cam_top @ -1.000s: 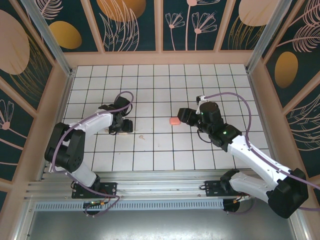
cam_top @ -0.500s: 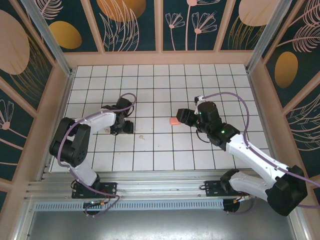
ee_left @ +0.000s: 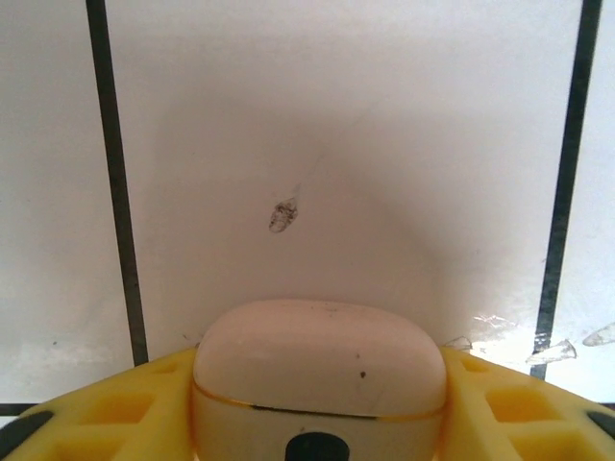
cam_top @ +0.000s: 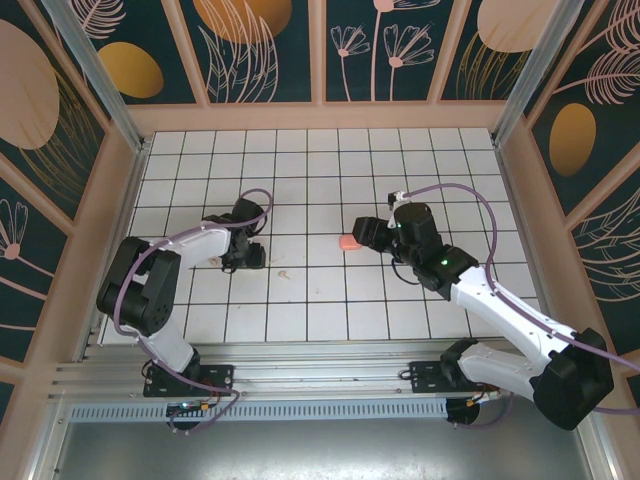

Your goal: Insert the wireless bluetooth earbuds into the charging case

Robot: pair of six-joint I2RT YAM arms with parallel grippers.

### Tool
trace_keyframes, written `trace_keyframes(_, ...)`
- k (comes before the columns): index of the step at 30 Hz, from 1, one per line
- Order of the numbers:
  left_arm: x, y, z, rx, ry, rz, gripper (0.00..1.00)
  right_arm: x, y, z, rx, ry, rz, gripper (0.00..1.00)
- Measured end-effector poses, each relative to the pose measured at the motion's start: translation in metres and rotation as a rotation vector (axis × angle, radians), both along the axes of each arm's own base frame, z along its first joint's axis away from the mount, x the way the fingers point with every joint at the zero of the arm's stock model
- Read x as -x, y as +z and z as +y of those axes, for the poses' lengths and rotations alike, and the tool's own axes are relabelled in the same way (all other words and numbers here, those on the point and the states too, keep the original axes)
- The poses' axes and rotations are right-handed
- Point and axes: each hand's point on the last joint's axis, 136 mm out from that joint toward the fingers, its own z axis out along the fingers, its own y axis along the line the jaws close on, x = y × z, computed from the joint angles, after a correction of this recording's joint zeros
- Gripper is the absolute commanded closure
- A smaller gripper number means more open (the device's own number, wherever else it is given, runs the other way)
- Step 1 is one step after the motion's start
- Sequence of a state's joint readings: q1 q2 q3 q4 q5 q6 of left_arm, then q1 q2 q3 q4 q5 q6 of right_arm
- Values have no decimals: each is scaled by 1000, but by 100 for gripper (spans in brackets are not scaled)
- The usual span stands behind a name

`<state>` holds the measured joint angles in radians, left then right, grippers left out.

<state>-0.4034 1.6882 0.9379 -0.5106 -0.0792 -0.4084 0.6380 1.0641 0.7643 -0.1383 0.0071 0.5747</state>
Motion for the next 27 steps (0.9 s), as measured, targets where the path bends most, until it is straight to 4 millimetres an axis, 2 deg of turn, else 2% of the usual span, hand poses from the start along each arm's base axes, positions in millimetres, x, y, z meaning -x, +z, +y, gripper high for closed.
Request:
trace_keyframes(5, 2, 8, 0, 5, -42, -25, 66, -1, -2, 1, 2, 2, 3, 42)
trace_keyframes(7, 1, 21, -4, 32, -81, -71, 67, -2, -4, 5, -3, 14, 9, 42)
trace_keyframes(13, 1, 84, -24, 179, -248, -317, 71, -3, -11, 27, -46, 97, 33, 44)
trace_keyframes(17, 7, 123, -36, 250, -372, -476, 72, -2, -17, 49, -75, 172, 57, 45)
trace_keyframes(21, 18, 153, -45, 277, -527, -608, 73, 0, 0, 79, -139, 273, 36, 45)
trace_keyframes(24, 30, 165, -50, 271, -649, -687, 73, -1, 15, 104, -180, 351, 24, 46)
trace_keyframes(27, 41, 170, -53, 262, -750, -746, 74, 3, 25, 129, -208, 427, 17, 46)
